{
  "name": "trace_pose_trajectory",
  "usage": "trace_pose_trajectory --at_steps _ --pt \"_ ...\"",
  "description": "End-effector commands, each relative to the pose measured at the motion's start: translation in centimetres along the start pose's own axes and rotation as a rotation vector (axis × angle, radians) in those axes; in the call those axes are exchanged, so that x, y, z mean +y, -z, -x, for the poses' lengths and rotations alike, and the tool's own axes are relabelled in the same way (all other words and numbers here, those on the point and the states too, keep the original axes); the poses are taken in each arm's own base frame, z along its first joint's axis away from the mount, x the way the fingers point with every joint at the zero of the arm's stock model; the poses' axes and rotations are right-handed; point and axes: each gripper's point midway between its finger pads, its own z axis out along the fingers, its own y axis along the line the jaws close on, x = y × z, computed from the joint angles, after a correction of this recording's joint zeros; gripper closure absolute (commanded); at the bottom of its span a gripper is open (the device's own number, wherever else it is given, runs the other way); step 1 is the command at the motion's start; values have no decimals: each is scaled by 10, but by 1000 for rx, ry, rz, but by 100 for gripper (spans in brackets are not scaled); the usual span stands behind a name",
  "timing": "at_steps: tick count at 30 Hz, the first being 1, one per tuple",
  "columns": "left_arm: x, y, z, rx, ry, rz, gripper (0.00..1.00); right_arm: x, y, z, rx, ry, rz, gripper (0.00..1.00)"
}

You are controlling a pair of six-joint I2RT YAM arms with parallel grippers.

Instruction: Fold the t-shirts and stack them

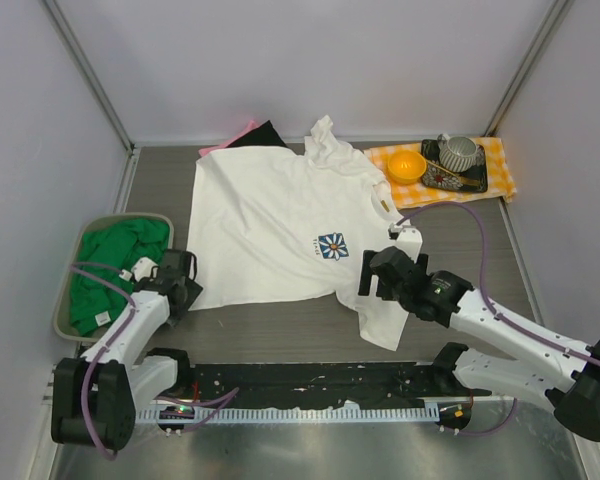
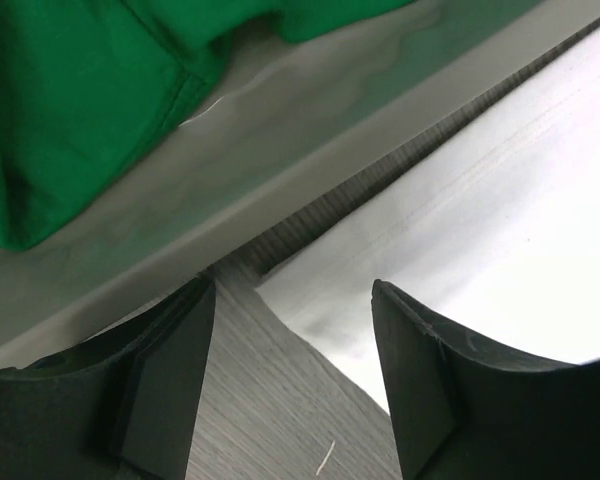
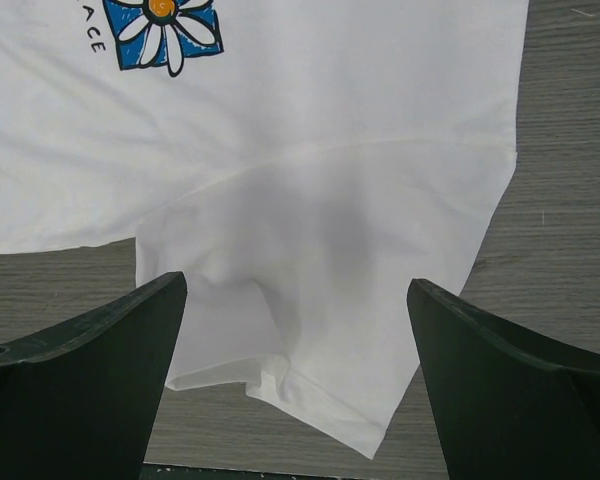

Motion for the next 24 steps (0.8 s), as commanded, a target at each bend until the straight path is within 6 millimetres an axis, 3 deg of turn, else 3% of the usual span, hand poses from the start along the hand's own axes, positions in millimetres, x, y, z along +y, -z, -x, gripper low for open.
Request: trace_pose_trajectory --at_steps 1,9,16,21,24 --pt "-10 -6 4 12 -7 -20 35 5 3 6 -28 -23 28 1" --pt "-22 -18 -9 89 -26 -38 43 6 1 2 -16 -27 29 1" --pt "-26 -16 -13 117 -28 -63 53 6 -1 -1 -9 -28 28 1" --pt "-22 -16 -19 131 -37 -67 67 8 -2 -4 6 -31 39 2" --pt "-18 -17 -23 140 -38 -67 85 8 -1 -4 5 -34 42 2"
